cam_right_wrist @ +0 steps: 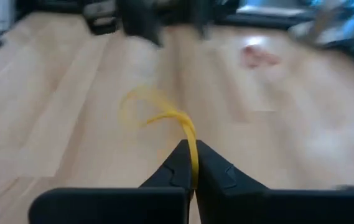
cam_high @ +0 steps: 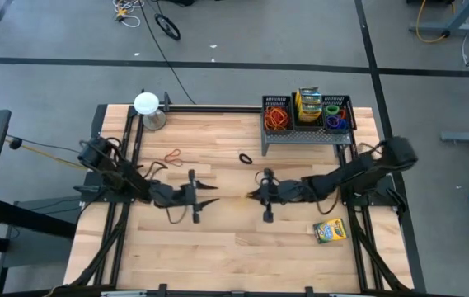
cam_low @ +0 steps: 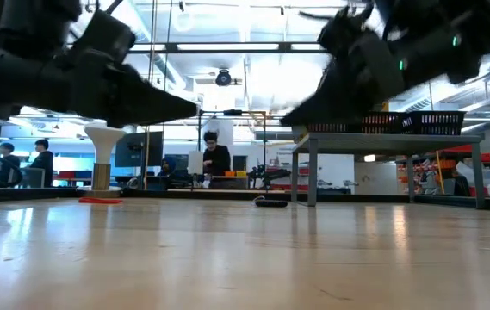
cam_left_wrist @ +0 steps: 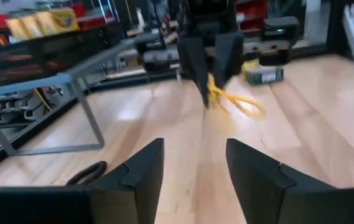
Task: Pick & Place Office Desk Supplies
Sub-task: Put the yellow rubber band into the left black bin on the shelf
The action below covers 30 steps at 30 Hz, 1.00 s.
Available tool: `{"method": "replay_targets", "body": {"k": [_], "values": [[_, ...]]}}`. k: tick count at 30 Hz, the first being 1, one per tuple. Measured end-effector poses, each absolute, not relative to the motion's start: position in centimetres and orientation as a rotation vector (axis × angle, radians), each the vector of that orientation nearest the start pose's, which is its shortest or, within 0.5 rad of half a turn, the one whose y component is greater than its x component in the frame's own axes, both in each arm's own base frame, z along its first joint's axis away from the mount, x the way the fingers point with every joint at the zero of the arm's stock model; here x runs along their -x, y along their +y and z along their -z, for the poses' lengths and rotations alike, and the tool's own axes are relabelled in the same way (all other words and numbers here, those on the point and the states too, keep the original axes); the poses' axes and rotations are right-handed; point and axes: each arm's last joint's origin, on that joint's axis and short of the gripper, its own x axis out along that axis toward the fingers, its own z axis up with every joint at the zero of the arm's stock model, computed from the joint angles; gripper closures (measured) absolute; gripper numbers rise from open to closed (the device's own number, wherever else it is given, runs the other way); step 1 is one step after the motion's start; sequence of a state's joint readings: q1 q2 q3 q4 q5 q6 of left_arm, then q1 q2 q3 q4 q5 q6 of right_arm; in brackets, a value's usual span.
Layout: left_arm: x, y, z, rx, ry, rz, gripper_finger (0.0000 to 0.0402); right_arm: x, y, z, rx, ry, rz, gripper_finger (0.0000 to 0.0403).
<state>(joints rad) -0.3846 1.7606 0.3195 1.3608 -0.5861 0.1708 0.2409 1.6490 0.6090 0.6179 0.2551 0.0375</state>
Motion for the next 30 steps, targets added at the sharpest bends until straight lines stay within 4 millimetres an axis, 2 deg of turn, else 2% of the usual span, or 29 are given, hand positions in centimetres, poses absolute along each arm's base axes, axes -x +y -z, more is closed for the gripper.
{"method": "replay_targets", "body": {"k": [4, 9, 12, 15, 18, 24, 27, 30], "values": [[-22.0, -6.6, -11.5, -0.146, 0.052, -0.184, 0.0214, -27.8, 5.7, -18.9, 0.094, 0.373, 0.137, 0.0398], [-21.3, -5.2, -11.1, -0.099, 0.058, -0.209, 0.0219, -26.3, 3.6, -26.1, 0.153, 0.381, 0.392, 0.0398], [-21.4, -4.7, -11.0, -0.067, 0.071, -0.231, 0.0222, -25.9, 1.4, -29.6, 0.180, 0.436, 0.549, 0.0397], [-21.7, -4.6, -10.9, -0.058, 0.074, -0.241, 0.0223, -25.8, -1.6, -32.2, 0.159, 0.471, 0.680, 0.0397], [-21.8, -4.6, -10.9, -0.058, 0.080, -0.239, 0.0223, -25.9, -4.9, -32.8, 0.133, 0.487, 0.804, 0.0397], [-21.9, -4.6, -10.7, -0.067, 0.103, -0.242, 0.0224, -25.7, -10.9, -30.2, 0.040, 0.637, 0.939, 0.0397], [-21.9, -4.6, -10.6, -0.068, 0.108, -0.246, 0.0224, -26.1, -12.7, -28.7, -0.015, 0.692, 0.905, 0.0396], [-21.9, -4.6, -10.6, -0.066, 0.107, -0.246, 0.0224, -26.4, -13.5, -27.9, -0.029, 0.722, 0.903, 0.0387]]}}
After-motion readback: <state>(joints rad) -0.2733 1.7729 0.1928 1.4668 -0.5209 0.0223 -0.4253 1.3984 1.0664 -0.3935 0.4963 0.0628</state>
